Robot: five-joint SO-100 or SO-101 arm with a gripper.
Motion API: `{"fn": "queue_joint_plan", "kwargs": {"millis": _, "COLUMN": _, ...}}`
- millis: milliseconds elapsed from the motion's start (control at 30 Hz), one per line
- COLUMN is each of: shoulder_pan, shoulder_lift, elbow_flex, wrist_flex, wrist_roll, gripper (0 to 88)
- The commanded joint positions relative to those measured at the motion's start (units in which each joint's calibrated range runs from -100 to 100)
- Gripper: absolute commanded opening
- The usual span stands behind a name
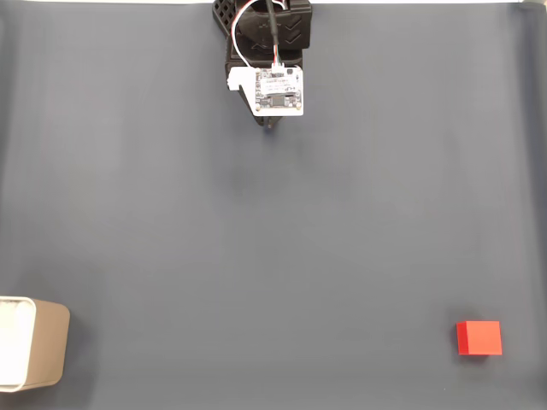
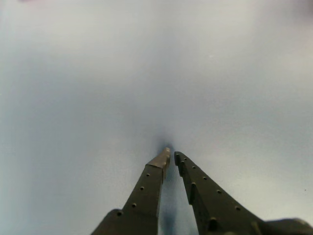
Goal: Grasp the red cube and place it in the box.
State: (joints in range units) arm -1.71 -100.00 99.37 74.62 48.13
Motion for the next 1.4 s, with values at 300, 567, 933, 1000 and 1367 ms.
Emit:
{"fn": "queue_joint_plan", "kwargs": {"millis": 300, "shoulder_pan": 1.42, "shoulder_lift": 0.09, "elbow_flex": 0.45, "wrist_flex": 1.12, "wrist_roll": 0.44, "gripper": 0.2}}
{"fn": "queue_joint_plan", "kwargs": {"millis": 567, "shoulder_pan": 1.42, "shoulder_lift": 0.09, "elbow_flex": 0.45, "wrist_flex": 1.12, "wrist_roll": 0.49, "gripper": 0.1}}
{"fn": "queue_joint_plan", "kwargs": {"millis": 933, "shoulder_pan": 1.42, "shoulder_lift": 0.09, "elbow_flex": 0.45, "wrist_flex": 1.12, "wrist_roll": 0.49, "gripper": 0.0}}
{"fn": "queue_joint_plan", "kwargs": {"millis": 1000, "shoulder_pan": 1.42, "shoulder_lift": 0.09, "elbow_flex": 0.45, "wrist_flex": 1.12, "wrist_roll": 0.49, "gripper": 0.0}}
{"fn": "queue_joint_plan", "kwargs": {"millis": 1367, "shoulder_pan": 1.42, "shoulder_lift": 0.09, "elbow_flex": 0.45, "wrist_flex": 0.71, "wrist_roll": 1.07, "gripper": 0.0}}
